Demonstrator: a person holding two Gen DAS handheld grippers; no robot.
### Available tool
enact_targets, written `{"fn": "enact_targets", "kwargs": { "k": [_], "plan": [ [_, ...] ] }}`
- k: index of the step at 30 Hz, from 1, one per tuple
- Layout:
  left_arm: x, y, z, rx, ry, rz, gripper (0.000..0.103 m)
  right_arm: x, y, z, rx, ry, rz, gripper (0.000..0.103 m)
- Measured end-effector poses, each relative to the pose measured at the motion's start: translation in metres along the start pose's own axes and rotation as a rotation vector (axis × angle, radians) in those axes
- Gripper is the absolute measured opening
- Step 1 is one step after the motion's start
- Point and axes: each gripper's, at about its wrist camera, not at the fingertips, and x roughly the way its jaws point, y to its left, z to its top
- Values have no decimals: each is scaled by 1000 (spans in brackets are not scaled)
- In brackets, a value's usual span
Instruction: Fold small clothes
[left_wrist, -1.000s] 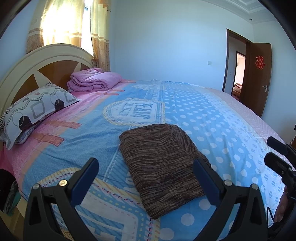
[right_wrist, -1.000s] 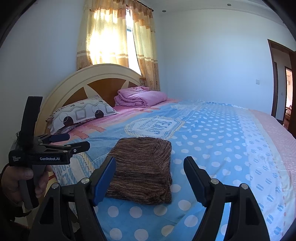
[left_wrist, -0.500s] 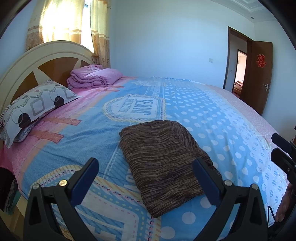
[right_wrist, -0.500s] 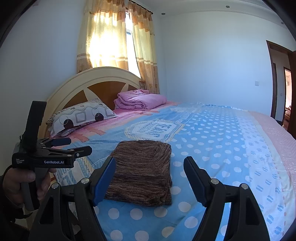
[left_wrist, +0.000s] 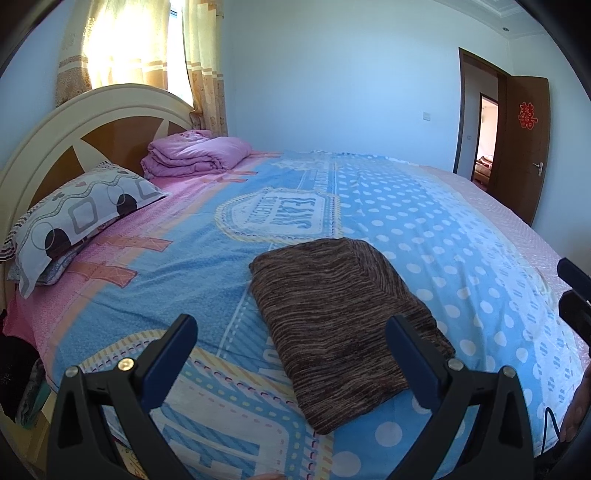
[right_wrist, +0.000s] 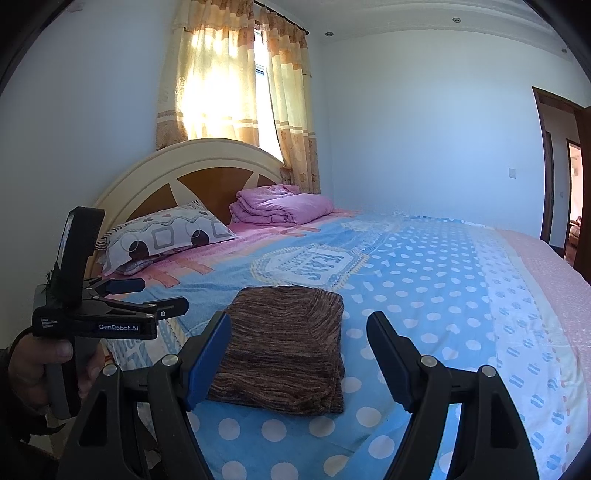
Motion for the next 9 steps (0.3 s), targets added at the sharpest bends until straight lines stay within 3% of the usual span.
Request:
{"fn": "enact_targets", "kwargs": {
  "k": [9],
  "plan": [
    [5, 0, -5, 31, -10, 27, 103, 5, 3, -3, -11, 22, 13, 76]
  ]
}}
